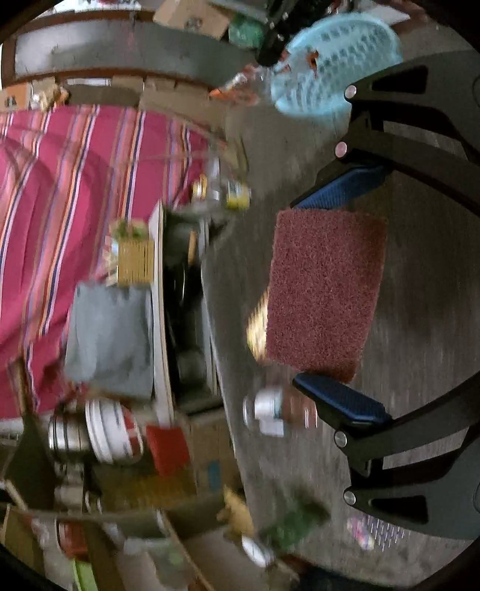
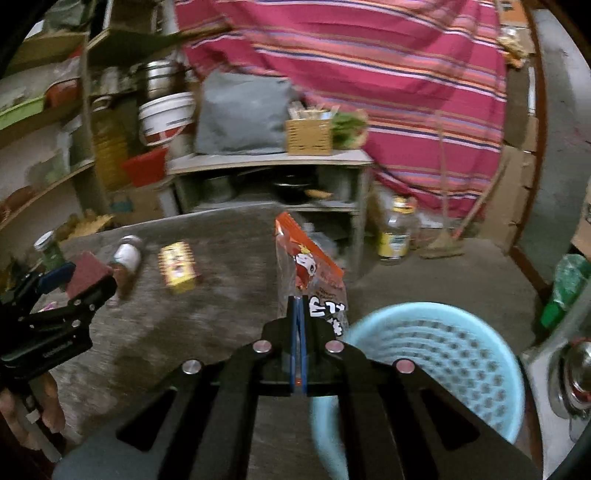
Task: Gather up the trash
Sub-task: 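Carry the pad and orange bag over the basket and open both tools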
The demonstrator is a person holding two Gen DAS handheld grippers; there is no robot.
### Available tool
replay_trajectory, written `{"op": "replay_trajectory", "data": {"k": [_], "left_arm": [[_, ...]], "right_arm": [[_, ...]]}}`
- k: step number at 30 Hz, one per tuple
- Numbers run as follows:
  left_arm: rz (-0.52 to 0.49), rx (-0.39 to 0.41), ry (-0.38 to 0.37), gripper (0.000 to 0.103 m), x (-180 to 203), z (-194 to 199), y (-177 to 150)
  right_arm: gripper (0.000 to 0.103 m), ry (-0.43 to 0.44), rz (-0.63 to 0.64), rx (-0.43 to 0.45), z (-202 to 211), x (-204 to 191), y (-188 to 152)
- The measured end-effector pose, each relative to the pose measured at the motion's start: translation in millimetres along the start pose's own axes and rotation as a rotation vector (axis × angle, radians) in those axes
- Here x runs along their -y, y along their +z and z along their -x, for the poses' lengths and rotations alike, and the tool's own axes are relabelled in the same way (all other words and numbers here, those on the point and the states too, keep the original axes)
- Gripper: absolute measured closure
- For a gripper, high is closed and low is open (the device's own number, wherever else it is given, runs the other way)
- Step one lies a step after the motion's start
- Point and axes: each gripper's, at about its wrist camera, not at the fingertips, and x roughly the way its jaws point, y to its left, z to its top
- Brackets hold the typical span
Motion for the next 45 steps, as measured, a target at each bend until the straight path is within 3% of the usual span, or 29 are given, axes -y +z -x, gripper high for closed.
{"op": "replay_trajectory", "data": {"k": [6, 14, 18, 26, 38, 39, 41, 42, 45], "left_arm": [[-0.046, -0.023, -0.109, 0.019, 87, -16, -1], [-0.119, -0.082, -0.191, 0.019, 179, -41, -22], [-0.146, -0.099, -0.208, 0.018, 207, -46, -27], [-0.109, -0.102, -0.225, 0.006, 203, -44, -13], [-0.058, -0.011, -0.057, 0.005, 127, -1, -14], [-0.056, -0.004, -0.048, 0.005, 121, 4, -15], [-0.052, 0.014, -0.027, 0.005, 109, 15, -17], [-0.05, 0.021, -0.017, 0.005, 103, 20, -18], [-0.028, 0.042, 0.026, 0.005, 82, 37, -24]], "right_arm": [[0.102, -0.051, -0.071, -0.019, 18, 84, -17], [0.102, -0.099, -0.148, -0.061, 23, 156, -40], [0.102, -0.1, -0.172, -0.079, 21, 172, -47], [0.102, -0.071, -0.186, -0.09, 18, 174, -52], [0.1, -0.039, -0.15, -0.142, -23, 140, -59], [0.095, -0.045, -0.15, -0.148, -25, 137, -60], [0.049, -0.049, -0.153, -0.161, -30, 135, -63], [0.02, -0.055, -0.153, -0.156, -30, 134, -64], [0.019, -0.059, -0.136, -0.169, -33, 129, -69]]}}
